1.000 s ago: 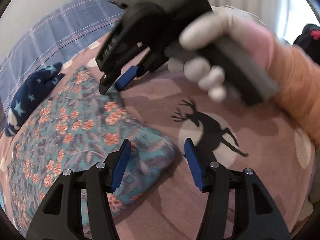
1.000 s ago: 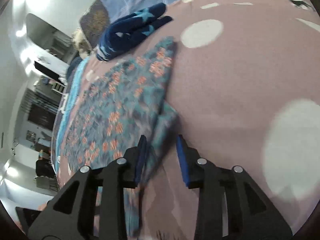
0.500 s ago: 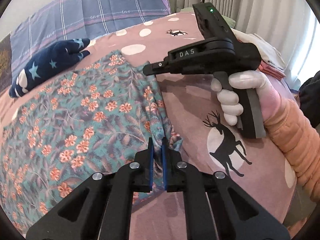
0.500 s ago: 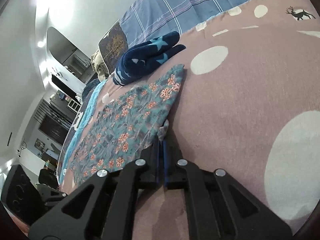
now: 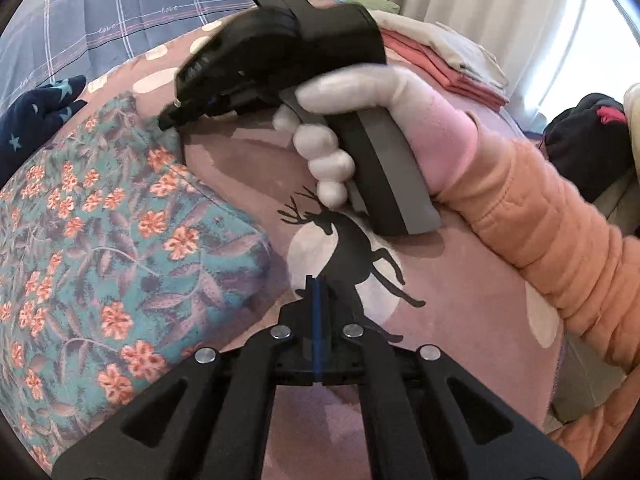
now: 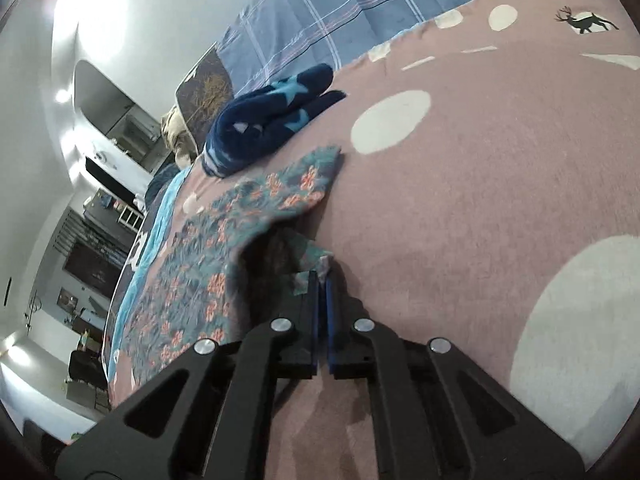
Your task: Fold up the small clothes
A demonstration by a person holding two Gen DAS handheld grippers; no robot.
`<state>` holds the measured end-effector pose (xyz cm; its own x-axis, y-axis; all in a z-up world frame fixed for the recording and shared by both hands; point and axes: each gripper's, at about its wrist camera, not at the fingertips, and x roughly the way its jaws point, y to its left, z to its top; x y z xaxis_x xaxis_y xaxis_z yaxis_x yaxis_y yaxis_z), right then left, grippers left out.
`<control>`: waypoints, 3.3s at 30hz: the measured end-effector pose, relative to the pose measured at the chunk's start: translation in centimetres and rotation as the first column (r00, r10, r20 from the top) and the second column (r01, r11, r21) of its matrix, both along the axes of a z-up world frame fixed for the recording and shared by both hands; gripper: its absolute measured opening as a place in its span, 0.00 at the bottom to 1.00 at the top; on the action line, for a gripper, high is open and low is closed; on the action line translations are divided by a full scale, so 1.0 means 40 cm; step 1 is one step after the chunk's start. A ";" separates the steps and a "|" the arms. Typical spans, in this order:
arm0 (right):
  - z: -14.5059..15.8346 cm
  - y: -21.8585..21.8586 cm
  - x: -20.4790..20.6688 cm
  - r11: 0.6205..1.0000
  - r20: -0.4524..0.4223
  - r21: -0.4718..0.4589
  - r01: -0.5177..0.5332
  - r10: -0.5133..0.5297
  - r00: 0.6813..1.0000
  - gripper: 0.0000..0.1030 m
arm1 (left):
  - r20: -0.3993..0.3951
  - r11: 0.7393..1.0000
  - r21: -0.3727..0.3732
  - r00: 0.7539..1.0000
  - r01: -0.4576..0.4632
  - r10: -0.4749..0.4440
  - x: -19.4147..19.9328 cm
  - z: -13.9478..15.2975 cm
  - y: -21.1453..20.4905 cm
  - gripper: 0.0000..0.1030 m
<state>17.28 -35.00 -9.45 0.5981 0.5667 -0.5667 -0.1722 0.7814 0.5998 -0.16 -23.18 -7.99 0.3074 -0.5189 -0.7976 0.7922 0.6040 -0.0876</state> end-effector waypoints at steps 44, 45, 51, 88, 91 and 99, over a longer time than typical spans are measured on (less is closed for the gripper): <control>-0.011 -0.004 0.000 0.998 -0.005 0.045 -0.039 0.039 0.999 0.12 | 0.100 0.993 0.076 0.992 -0.085 0.078 0.087 0.038 0.000 0.06; -0.011 -0.004 0.000 0.998 -0.004 0.044 -0.039 0.039 0.999 0.12 | 0.090 0.994 0.049 0.991 -0.101 0.096 0.089 0.043 0.008 0.08; -0.011 -0.008 0.001 0.998 -0.006 0.051 -0.043 0.043 0.999 0.12 | 0.201 0.998 0.013 0.978 -0.065 0.061 0.026 0.111 0.024 0.37; 0.085 -0.030 0.109 1.000 0.068 0.015 0.022 -0.023 0.997 0.23 | 0.135 0.997 0.041 0.988 0.066 -0.071 0.012 0.008 0.115 0.39; 0.155 0.053 -0.052 0.993 0.117 -0.038 -0.111 0.114 0.987 0.21 | 0.141 1.000 -0.011 0.990 -0.015 0.016 0.003 0.039 0.208 0.42; 0.036 0.313 -0.350 0.845 0.000 -0.470 -0.255 0.289 0.957 0.35 | 0.052 0.885 -0.163 0.892 -0.435 0.448 0.024 0.084 0.588 0.45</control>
<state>3.28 -22.50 -8.00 0.5052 0.3970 -0.7662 -0.4456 0.8804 0.1624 0.78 0.35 -4.61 0.5950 -0.4197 -0.6855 0.4545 0.8791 -0.1437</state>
